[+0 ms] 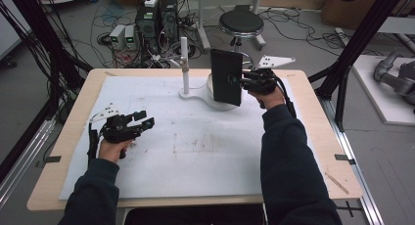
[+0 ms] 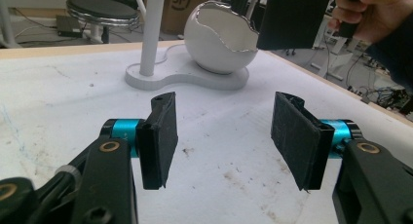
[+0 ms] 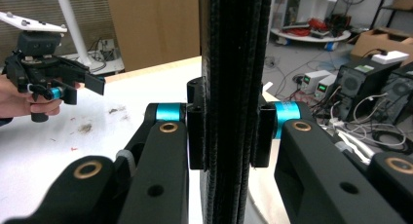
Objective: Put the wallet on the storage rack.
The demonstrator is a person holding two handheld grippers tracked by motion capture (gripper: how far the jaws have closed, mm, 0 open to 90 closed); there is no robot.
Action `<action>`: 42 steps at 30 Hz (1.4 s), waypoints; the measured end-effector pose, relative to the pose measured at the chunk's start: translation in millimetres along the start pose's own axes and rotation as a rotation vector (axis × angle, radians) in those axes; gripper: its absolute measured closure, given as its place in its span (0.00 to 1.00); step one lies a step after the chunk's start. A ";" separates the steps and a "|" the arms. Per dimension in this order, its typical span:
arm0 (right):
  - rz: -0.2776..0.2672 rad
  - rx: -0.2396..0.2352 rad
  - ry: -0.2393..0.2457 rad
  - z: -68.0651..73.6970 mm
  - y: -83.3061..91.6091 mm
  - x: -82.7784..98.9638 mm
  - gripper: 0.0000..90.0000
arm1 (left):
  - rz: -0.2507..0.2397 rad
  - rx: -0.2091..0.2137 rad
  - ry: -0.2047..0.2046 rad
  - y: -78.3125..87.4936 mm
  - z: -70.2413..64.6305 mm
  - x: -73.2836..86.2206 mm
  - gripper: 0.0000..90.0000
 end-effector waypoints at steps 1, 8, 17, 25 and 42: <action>-0.006 0.001 0.007 -2.9 -1.6 -2.7 0.84 | 0.001 -0.003 0.002 0.1 0.4 0.7 0.47; -0.024 0.011 0.049 -27.6 -17.2 -14.5 0.84 | 0.014 -0.020 0.010 1.7 1.5 6.3 0.48; 0.010 0.040 0.101 -53.5 -41.8 -0.8 0.84 | 0.002 -0.037 0.046 8.0 7.0 10.5 0.49; 0.047 0.073 0.172 -54.1 -52.7 6.0 0.84 | -0.001 -0.032 0.066 8.8 8.0 12.2 0.49; 0.042 0.129 0.243 -54.1 -57.1 6.3 0.84 | -0.023 -0.025 0.088 9.1 8.8 11.7 0.50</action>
Point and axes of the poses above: each handheld gripper's, and its own axes: y roughly backward along the jaws, x roughly out of its underside, z roughly to its left, the point moved 4 cm from there along -y, roughly forward along the jaws, and after that the axes turned 4 degrees about -y, right-handed, at the moved point
